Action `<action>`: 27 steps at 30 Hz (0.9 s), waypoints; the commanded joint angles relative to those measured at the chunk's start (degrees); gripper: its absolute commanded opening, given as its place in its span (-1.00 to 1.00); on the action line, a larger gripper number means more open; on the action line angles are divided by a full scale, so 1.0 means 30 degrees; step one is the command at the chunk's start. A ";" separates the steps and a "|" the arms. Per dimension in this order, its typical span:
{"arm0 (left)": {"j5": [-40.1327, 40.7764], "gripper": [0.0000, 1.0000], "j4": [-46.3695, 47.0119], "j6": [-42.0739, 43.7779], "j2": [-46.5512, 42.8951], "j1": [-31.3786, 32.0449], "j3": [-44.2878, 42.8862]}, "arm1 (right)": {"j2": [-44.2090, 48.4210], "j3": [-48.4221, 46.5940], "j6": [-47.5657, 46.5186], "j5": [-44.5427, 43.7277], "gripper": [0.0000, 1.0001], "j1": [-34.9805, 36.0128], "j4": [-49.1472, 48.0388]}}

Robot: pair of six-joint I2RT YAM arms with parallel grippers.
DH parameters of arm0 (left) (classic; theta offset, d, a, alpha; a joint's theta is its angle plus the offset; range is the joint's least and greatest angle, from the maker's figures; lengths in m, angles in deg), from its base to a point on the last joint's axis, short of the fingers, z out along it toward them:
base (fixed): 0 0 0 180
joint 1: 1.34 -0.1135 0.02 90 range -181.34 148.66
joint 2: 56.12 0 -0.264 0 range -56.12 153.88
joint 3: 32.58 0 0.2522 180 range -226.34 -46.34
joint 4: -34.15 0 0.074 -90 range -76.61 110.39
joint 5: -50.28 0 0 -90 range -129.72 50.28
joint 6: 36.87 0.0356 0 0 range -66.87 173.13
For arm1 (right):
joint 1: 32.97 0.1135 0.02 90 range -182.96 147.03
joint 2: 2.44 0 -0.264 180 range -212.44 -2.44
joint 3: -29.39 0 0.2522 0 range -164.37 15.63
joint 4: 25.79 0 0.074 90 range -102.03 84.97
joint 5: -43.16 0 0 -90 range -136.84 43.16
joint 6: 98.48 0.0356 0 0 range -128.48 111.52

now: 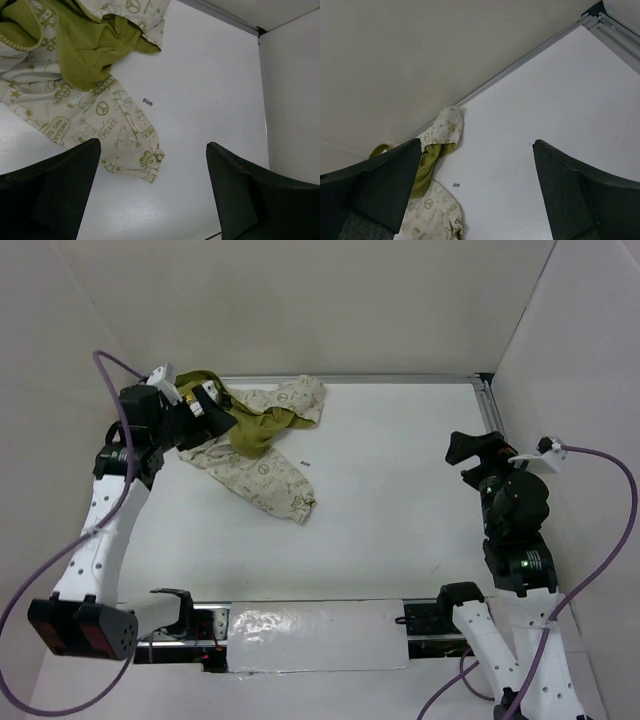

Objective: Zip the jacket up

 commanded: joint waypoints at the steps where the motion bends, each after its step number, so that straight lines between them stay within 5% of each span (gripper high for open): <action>1: 0.1488 0.99 -0.0972 -0.0679 0.1705 -0.0494 -0.1737 | -0.0627 -0.0034 -0.0484 0.0373 0.99 0.0131 -0.0487; 11: 0.2166 0.99 -0.3816 0.0283 1.0196 -0.4099 -0.7708 | -0.4172 0.0522 -0.2476 0.4207 0.99 0.0218 -0.1510; 20: 0.1026 0.98 -0.5398 0.0667 1.9552 -0.4014 -1.3311 | -0.6195 0.0931 -0.1891 0.4885 0.99 0.1535 -0.1687; 23: -0.0207 -0.17 -0.5458 0.0433 2.0378 -0.3606 -1.3024 | -0.6372 0.1108 -0.1801 0.4300 0.99 0.2530 -0.1336; 24: -0.0034 -0.99 -0.5341 0.0201 2.0232 -0.3487 -1.1947 | -0.6431 0.1166 -0.1801 0.4008 0.99 0.2910 -0.1277; 27: -0.0353 -1.00 -0.4434 -0.0474 1.8420 -0.2843 -0.8499 | -0.6577 0.1371 -0.2181 0.4150 0.99 0.4171 -0.1422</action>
